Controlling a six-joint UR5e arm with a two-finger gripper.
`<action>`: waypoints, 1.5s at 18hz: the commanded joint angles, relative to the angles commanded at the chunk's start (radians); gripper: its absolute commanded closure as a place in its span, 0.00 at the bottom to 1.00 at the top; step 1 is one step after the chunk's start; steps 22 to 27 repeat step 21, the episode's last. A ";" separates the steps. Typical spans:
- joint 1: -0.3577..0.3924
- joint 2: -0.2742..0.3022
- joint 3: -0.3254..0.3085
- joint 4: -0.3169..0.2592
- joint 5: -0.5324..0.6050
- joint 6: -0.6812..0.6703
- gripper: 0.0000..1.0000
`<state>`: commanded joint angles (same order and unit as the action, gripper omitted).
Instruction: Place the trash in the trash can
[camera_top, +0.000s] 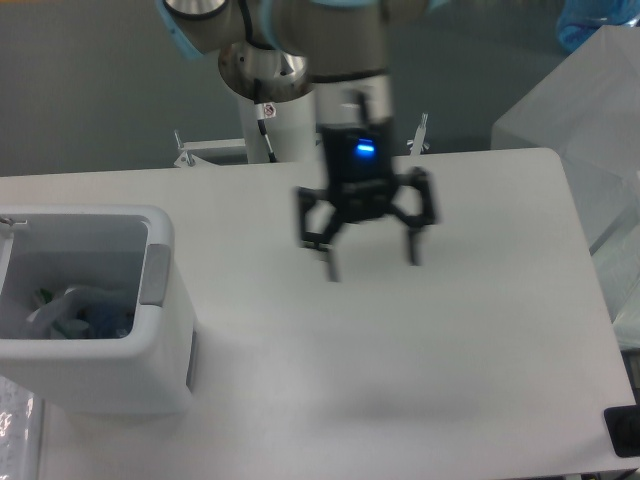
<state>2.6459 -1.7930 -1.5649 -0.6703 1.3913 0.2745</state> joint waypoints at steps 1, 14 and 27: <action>0.015 -0.017 0.023 -0.002 0.003 0.021 0.00; 0.157 0.062 -0.017 -0.110 0.037 0.607 0.00; 0.189 0.103 0.000 -0.239 0.060 0.827 0.00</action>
